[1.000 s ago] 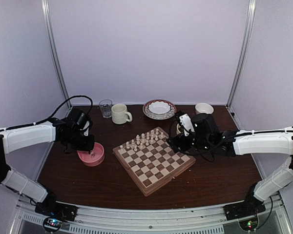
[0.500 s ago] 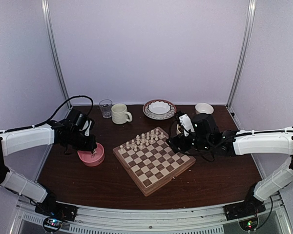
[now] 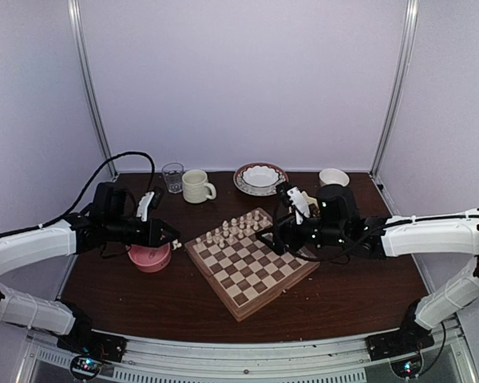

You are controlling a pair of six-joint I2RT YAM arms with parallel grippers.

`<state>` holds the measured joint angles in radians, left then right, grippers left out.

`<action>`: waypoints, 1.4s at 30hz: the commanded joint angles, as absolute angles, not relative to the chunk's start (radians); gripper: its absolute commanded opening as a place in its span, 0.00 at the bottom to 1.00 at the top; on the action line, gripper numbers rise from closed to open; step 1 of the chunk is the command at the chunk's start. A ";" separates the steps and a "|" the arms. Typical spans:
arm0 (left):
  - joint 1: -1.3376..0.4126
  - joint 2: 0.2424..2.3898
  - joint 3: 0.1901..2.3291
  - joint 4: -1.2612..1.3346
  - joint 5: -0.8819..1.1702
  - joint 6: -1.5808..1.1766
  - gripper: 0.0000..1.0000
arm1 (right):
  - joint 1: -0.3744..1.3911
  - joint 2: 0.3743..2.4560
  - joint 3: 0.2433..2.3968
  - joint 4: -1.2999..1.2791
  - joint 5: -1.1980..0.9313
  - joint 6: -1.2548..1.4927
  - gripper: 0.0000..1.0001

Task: Set up the chess pieces on the board
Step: Pick up the pawn from the chess pile.

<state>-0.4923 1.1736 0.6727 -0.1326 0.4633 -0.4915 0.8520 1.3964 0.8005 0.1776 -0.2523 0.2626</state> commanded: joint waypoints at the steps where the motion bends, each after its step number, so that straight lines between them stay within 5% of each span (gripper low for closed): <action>1: -0.508 1.141 0.662 -0.006 0.561 -0.511 0.12 | 0.908 1.403 0.821 0.267 -0.318 0.300 0.91; 11: -0.617 1.181 0.682 0.094 0.689 -0.488 0.12 | 0.949 1.464 0.833 0.307 -0.408 0.242 0.97; 21: -0.705 1.187 0.706 0.114 0.749 -0.458 0.13 | 0.959 1.590 0.817 0.551 -0.748 0.283 0.82; 32: -0.768 1.223 0.725 0.142 0.782 -0.457 0.13 | 1.008 1.655 0.850 0.607 -0.785 0.267 0.69; 42: -0.806 1.255 0.735 0.178 0.814 -0.463 0.13 | 1.029 1.714 0.878 0.651 -0.787 0.280 0.68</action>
<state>-0.7963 1.2537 0.7025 0.1055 0.7769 -0.4706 1.0237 1.7035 0.8528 0.5938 -0.7704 0.2699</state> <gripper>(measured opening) 0.132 0.686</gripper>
